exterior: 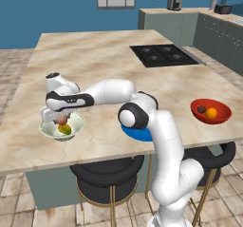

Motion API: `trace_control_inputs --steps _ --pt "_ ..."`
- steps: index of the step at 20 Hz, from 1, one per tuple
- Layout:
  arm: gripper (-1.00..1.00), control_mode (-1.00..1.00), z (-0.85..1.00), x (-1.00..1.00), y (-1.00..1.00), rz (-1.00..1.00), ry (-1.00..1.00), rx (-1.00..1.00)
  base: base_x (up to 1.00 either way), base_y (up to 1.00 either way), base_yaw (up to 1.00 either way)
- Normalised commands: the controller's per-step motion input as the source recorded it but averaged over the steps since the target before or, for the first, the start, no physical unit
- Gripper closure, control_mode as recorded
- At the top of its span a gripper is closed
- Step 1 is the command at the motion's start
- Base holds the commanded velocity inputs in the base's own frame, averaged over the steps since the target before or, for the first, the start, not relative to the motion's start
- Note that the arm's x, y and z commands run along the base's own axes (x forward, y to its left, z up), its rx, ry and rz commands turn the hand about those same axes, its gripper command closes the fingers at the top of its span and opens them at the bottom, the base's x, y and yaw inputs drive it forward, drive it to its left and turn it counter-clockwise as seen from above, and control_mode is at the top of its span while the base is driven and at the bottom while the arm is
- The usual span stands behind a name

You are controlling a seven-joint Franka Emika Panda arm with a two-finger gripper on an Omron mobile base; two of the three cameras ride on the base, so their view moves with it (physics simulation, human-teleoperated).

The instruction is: Take the fruits from the plate on the dining counter and place two fruits in each bowl.

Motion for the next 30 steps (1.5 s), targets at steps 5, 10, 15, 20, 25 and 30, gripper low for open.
trace_control_inputs --steps 5,10,15,20,25,30 --pt "-1.0 -1.0 0.06 -0.46 -0.01 0.0 0.0 0.0 0.0 0.0 0.0" --pt "-1.0 -1.0 0.31 -0.42 -0.12 0.03 0.0 0.01 0.0 0.0 0.0" --pt "-1.0 -1.0 0.4 -0.05 -0.72 0.0 0.0 0.04 0.0 0.0 0.0" --pt "-1.0 -1.0 0.2 0.01 -1.0 -0.02 0.0 0.08 0.0 0.0 0.0" --pt "-1.0 -1.0 -0.01 0.0 -1.0 -0.15 0.05 0.12 0.0 0.0 0.0" --pt "-1.0 -1.0 -0.06 -0.24 -1.0 -0.24 0.02 0.18 0.0 0.0 0.0"
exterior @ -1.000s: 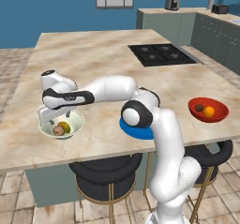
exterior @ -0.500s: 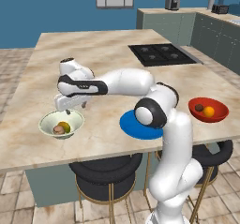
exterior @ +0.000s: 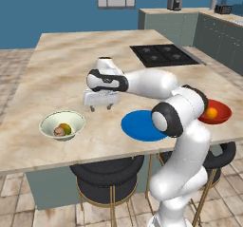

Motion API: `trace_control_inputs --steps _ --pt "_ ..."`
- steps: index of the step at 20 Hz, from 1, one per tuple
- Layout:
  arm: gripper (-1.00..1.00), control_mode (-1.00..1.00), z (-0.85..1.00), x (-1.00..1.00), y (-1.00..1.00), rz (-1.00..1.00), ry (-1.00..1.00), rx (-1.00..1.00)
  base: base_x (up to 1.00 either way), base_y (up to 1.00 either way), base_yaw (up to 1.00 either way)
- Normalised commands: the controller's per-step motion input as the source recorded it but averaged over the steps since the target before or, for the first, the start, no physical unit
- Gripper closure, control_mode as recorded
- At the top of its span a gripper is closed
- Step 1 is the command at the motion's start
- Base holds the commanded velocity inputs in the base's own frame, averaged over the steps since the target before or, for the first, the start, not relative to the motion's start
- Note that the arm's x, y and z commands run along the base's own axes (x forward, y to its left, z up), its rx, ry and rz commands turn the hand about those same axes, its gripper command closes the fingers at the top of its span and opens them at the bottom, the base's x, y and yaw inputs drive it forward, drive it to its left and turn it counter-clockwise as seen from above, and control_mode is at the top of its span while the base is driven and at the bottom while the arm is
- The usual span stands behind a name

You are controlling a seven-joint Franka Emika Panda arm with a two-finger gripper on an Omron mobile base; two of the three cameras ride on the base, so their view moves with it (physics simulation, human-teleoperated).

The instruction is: Take the fruits from the plate on the dining counter and place two fruits in each bowl.

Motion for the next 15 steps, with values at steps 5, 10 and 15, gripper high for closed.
trace_control_inputs --steps 5,10,15 --pt "-1.0 -1.0 0.01 -1.0 -0.95 -0.08 -0.13 0.21 0.0 0.0 0.0" --pt "-1.0 -1.0 0.4 -0.99 -0.65 0.0 -0.22 0.1 0.0 0.0 0.0" --pt "-1.0 -1.0 0.57 -0.99 -0.13 0.04 -0.21 -0.02 0.0 0.0 0.0"
